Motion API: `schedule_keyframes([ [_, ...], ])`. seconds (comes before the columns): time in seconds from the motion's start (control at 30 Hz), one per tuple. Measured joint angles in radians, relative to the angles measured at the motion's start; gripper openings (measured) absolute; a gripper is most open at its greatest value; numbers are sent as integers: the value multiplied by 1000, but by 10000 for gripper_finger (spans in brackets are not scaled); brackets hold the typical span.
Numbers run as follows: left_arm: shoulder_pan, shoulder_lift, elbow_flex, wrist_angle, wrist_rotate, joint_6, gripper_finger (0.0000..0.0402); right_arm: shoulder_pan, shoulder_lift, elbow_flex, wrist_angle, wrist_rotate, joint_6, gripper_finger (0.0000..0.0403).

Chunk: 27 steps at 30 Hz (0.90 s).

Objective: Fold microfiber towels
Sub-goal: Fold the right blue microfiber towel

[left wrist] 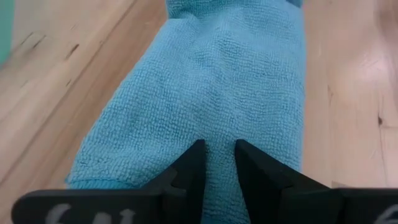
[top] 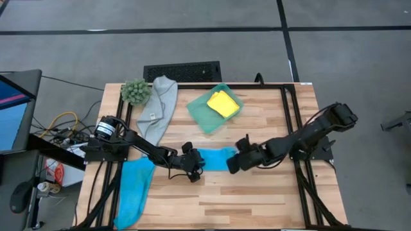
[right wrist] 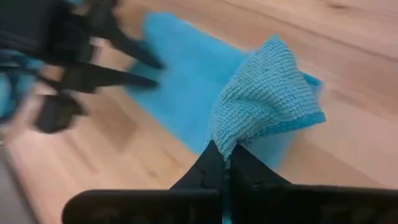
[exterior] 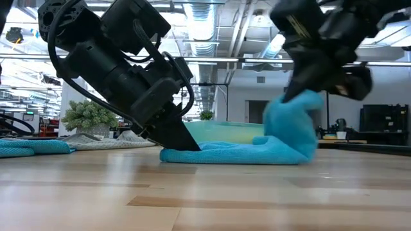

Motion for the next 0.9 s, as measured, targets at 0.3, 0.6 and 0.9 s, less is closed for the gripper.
schedule_keyframes([
  [0.3, 0, 0, 0, 2, 3, -17, 82, -43, 71, 20, 241, -18, -122, 19],
  [0.6, 0, 1, -1, 31, 7, -19, 82, -95, 229, 172, 245, -81, -225, 19],
  [0.9, -2, 1, -1, 45, 12, -19, 82, -141, 339, 214, 273, -89, -232, 32],
])
